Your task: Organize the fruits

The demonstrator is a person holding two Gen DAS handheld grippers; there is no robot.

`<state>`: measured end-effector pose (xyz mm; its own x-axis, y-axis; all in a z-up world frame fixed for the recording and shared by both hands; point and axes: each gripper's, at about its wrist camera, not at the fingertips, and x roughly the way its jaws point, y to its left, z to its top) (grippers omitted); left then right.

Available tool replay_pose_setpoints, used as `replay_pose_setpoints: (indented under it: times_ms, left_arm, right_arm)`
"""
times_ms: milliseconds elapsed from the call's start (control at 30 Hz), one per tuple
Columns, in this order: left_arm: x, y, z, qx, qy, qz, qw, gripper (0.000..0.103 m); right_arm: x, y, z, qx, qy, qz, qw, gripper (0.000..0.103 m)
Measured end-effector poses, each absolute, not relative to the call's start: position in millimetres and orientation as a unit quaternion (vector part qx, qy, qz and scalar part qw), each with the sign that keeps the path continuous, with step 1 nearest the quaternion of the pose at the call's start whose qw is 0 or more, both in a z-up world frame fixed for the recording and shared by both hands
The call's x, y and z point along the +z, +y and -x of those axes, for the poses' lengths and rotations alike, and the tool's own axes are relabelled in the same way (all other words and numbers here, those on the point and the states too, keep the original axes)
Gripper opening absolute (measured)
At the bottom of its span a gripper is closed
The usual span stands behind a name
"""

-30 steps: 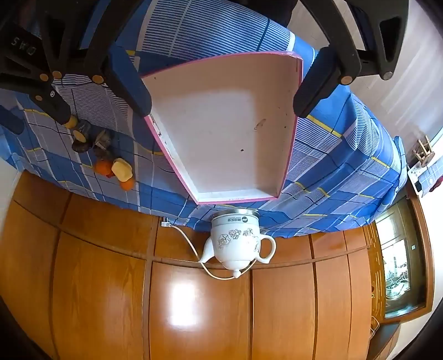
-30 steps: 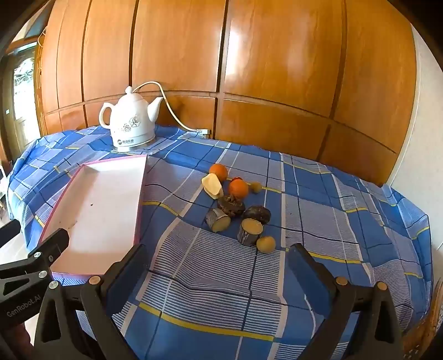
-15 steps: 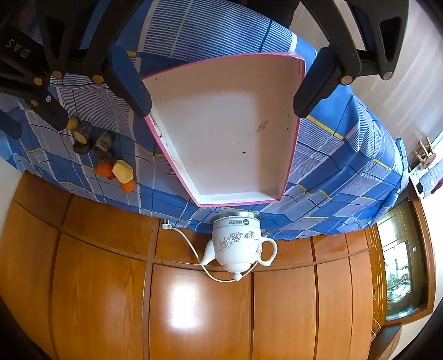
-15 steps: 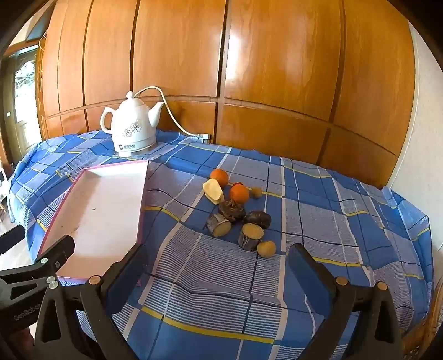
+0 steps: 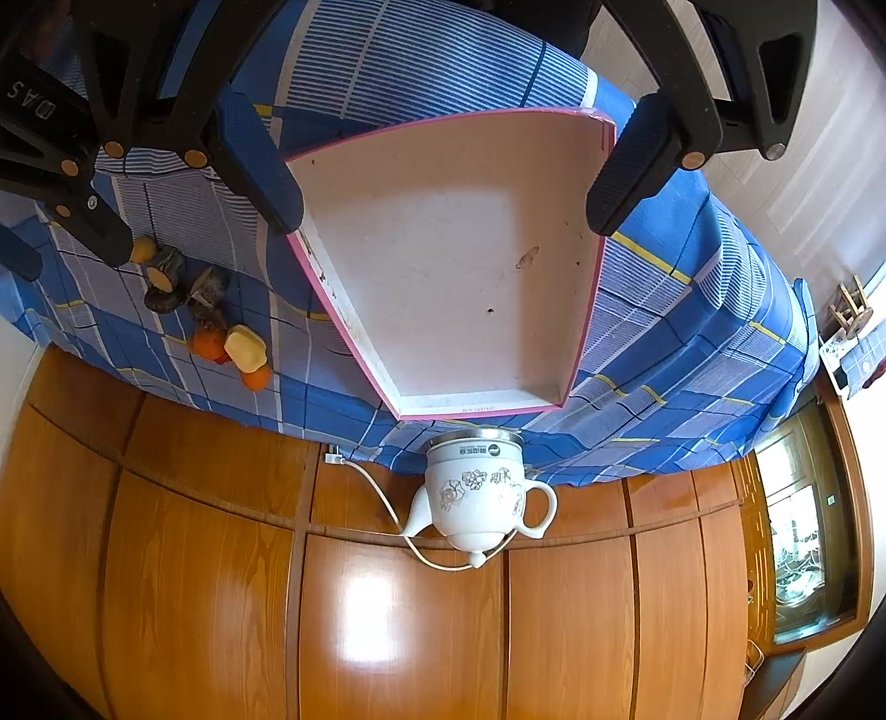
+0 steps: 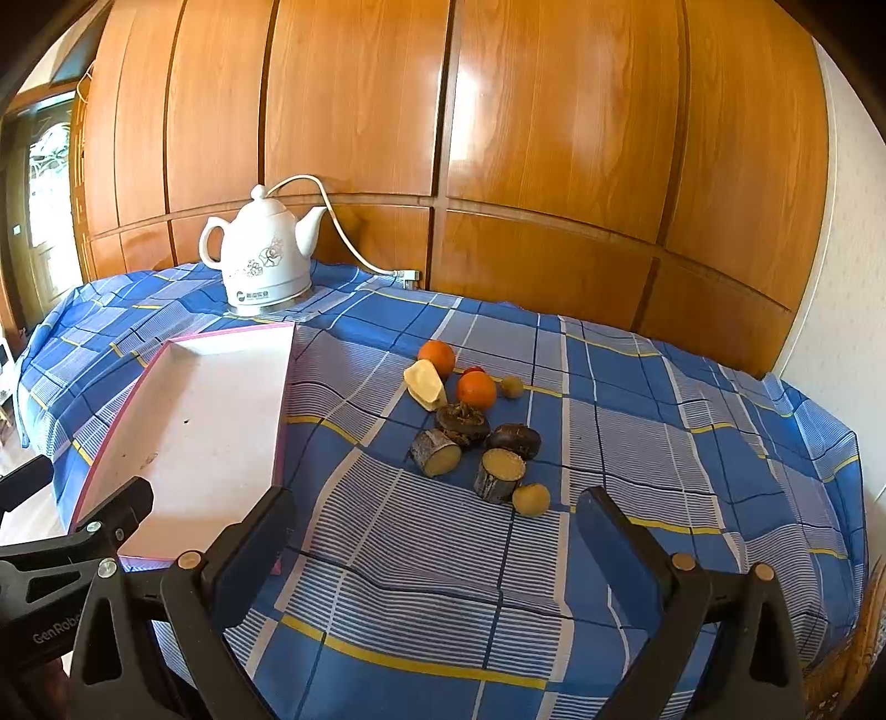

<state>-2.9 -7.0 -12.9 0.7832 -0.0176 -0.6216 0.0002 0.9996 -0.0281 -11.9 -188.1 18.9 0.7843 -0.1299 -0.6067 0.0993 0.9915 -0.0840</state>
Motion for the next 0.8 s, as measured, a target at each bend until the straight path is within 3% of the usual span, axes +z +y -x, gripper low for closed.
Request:
replay_pose_setpoints:
  times_ms: [800]
  left_arm:
    - [-10.6, -6.8, 2.2, 0.005, 0.332, 0.004, 0.943, 0.103]
  right_arm:
    - [13.0, -189.4, 10.6, -0.060, 0.333, 0.018, 0.941, 0.102]
